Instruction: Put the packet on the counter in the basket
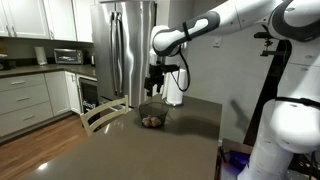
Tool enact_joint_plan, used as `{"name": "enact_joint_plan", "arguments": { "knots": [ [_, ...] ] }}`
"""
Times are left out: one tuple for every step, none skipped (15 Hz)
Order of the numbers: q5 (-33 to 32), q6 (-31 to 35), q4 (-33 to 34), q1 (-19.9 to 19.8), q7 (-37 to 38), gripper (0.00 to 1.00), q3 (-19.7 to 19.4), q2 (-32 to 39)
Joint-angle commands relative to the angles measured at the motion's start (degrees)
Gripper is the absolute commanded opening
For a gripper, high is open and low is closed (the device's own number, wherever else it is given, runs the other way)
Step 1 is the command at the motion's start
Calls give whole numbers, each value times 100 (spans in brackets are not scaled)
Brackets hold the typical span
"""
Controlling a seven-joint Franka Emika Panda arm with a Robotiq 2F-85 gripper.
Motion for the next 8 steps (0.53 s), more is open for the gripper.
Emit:
{"name": "enact_joint_plan", "arguments": {
  "knots": [
    [245, 102, -422, -64, -23, 100, 6, -403],
    [280, 134, -513, -64, -30, 100, 0, -466],
    [121, -5, -200, -42, -4, 100, 26, -200],
    [158, 1, -274, -42, -4, 100, 21, -261],
    [169, 7, -325, -42, -4, 100, 18, -308],
    [173, 9, -358, -42, -5, 100, 17, -338],
    [177, 11, -374, -42, -5, 100, 16, -352],
    [178, 11, -376, -42, -5, 100, 16, -354]
  ]
}}
